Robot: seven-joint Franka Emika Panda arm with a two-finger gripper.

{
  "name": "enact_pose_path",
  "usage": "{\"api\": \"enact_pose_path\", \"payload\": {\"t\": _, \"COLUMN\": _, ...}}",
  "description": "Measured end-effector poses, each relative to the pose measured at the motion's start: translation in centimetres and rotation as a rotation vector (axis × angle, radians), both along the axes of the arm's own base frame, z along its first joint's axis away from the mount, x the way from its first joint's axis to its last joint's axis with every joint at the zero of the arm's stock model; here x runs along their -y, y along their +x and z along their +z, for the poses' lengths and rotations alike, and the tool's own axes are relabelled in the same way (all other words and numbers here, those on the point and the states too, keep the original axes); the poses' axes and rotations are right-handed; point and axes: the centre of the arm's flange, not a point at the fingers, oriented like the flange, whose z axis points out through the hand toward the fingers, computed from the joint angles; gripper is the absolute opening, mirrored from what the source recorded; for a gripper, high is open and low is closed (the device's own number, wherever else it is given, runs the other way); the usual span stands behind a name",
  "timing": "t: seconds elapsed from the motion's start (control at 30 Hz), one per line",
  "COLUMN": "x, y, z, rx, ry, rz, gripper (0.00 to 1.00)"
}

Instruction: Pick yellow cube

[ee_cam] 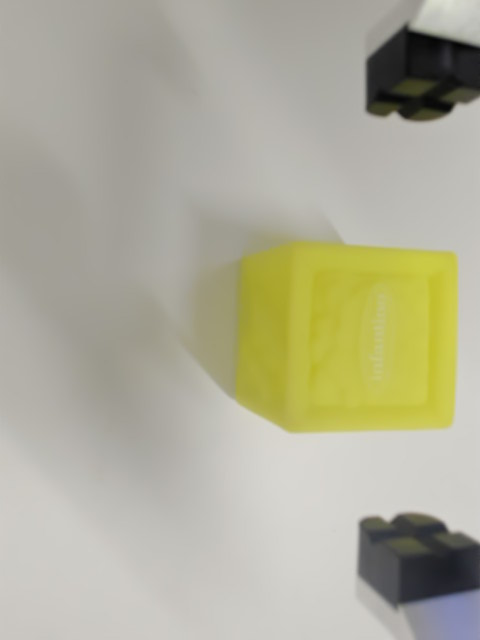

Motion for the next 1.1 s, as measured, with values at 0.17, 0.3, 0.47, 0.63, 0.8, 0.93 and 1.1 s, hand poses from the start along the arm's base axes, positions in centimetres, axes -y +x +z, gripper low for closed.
{"api": "enact_pose_path", "payload": {"t": 0.17, "x": -0.8, "y": -0.3, "z": -0.8, "rx": 0.0, "ry": -0.001, "rz": -0.019, "gripper": 1.0}}
{"api": "enact_pose_path", "payload": {"t": 0.3, "x": -1.3, "y": -0.6, "z": -1.5, "rx": 0.0, "ry": -0.002, "rz": -0.033, "gripper": 1.0}}
{"api": "enact_pose_path", "payload": {"t": 0.47, "x": -1.8, "y": -0.8, "z": -2.3, "rx": 0.0, "ry": -0.002, "rz": -0.041, "gripper": 1.0}}
{"api": "enact_pose_path", "payload": {"t": 0.63, "x": -1.8, "y": -0.8, "z": -3.2, "rx": 0.0, "ry": -0.003, "rz": -0.042, "gripper": 1.0}}
{"api": "enact_pose_path", "payload": {"t": 0.8, "x": -1.8, "y": -0.8, "z": -4.0, "rx": 0.0, "ry": -0.003, "rz": -0.044, "gripper": 1.0}}
{"api": "enact_pose_path", "payload": {"t": 0.93, "x": -1.8, "y": -0.8, "z": -4.7, "rx": 0.0, "ry": -0.003, "rz": -0.046, "gripper": 1.0}}
{"api": "enact_pose_path", "payload": {"t": 1.1, "x": -1.8, "y": -0.9, "z": -5.5, "rx": 0.0, "ry": -0.003, "rz": -0.048, "gripper": 1.0}}
